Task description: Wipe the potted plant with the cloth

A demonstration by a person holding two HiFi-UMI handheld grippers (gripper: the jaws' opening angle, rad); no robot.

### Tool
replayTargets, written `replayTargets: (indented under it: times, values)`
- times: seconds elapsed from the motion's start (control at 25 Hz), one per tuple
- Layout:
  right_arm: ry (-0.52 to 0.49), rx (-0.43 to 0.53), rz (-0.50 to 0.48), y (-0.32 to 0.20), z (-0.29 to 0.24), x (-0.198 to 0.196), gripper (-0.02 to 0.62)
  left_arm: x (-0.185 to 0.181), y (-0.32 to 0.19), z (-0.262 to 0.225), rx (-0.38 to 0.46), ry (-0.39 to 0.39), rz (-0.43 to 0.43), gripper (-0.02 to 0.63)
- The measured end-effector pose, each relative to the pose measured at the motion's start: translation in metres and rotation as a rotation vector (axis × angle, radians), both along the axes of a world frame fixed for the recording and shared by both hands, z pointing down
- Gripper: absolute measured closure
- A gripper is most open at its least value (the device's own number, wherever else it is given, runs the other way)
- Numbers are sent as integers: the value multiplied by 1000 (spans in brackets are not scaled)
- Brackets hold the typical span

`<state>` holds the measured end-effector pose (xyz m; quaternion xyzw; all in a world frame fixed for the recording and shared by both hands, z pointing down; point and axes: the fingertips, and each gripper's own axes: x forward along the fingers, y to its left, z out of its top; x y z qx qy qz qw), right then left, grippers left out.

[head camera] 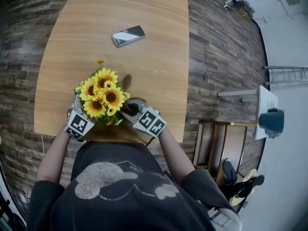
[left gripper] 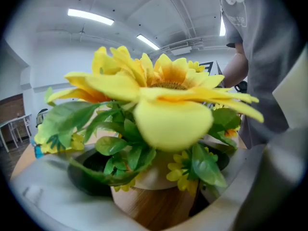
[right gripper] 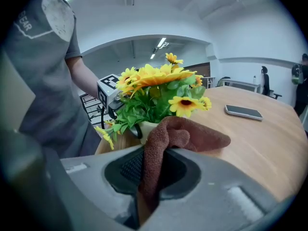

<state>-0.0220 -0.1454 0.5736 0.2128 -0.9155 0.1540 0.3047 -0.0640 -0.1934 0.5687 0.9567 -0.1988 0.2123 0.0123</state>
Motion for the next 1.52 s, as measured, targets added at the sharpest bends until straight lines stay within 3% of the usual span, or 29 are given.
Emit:
replayTargets:
  times: [0.16, 0.28, 0.44, 0.56, 0.96, 1.16, 1.32, 1.52]
  values:
    - [6, 1, 26, 2, 0, -6, 551, -3, -3, 4, 3, -17, 60, 52]
    - [5, 5, 61, 1, 0, -5, 551, -5, -4, 6, -16, -4, 46, 51]
    - [3, 11, 101, 1, 0, -4, 551, -21, -4, 7, -38, 14, -59, -8]
    - [3, 12, 107, 3, -2, -6, 549, -35, 7, 9, -56, 37, -118, -14]
    - [-72, 1, 8, 19, -6, -48, 549, -44, 37, -3, -85, 80, -266, -18]
    - [-94, 17, -13, 12, -6, -64, 551, -56, 31, -5, -61, 73, -409, -18]
    - [-109, 32, 37, 6, -11, -48, 549, -57, 22, -9, -68, 121, -497, -18]
    - [-125, 33, 190, -7, -18, 9, 551, -51, 1, -19, -74, 140, -637, -18]
